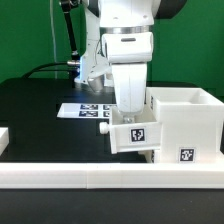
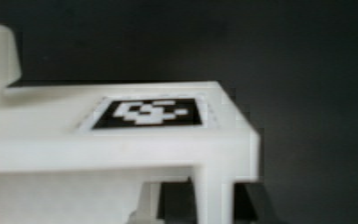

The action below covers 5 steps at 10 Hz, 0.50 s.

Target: Assemble drawer

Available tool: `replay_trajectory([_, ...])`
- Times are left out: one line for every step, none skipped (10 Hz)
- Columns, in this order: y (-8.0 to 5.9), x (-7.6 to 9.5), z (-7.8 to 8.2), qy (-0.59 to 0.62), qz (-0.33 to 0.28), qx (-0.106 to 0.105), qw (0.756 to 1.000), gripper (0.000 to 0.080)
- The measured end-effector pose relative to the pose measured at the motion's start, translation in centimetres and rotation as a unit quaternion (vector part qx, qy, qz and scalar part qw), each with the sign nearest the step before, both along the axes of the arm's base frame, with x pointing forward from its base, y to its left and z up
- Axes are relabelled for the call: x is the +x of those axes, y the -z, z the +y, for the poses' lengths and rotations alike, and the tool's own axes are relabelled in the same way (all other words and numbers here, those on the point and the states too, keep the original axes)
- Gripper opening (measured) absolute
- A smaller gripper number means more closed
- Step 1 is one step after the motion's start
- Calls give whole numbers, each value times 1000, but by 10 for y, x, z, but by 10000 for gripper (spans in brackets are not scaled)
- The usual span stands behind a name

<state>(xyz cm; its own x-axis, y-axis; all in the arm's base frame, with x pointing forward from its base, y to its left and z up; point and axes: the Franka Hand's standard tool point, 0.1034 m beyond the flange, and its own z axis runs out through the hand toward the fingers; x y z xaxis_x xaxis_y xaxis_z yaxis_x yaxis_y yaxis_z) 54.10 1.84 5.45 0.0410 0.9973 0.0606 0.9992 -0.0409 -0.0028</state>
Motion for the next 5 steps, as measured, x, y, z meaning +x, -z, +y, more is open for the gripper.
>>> replay_trajectory([-1, 0, -2, -4, -1, -4, 1000, 41])
replay_trajectory([-1, 0, -3, -3, 0, -4, 1000, 41])
replay_trajectory([0, 0, -3, -3, 0, -4, 1000, 41])
replay_trajectory([0, 0, -3, -3, 0, -4, 1000, 41])
replay_trajectory([0, 0, -3, -3, 0, -4, 1000, 41])
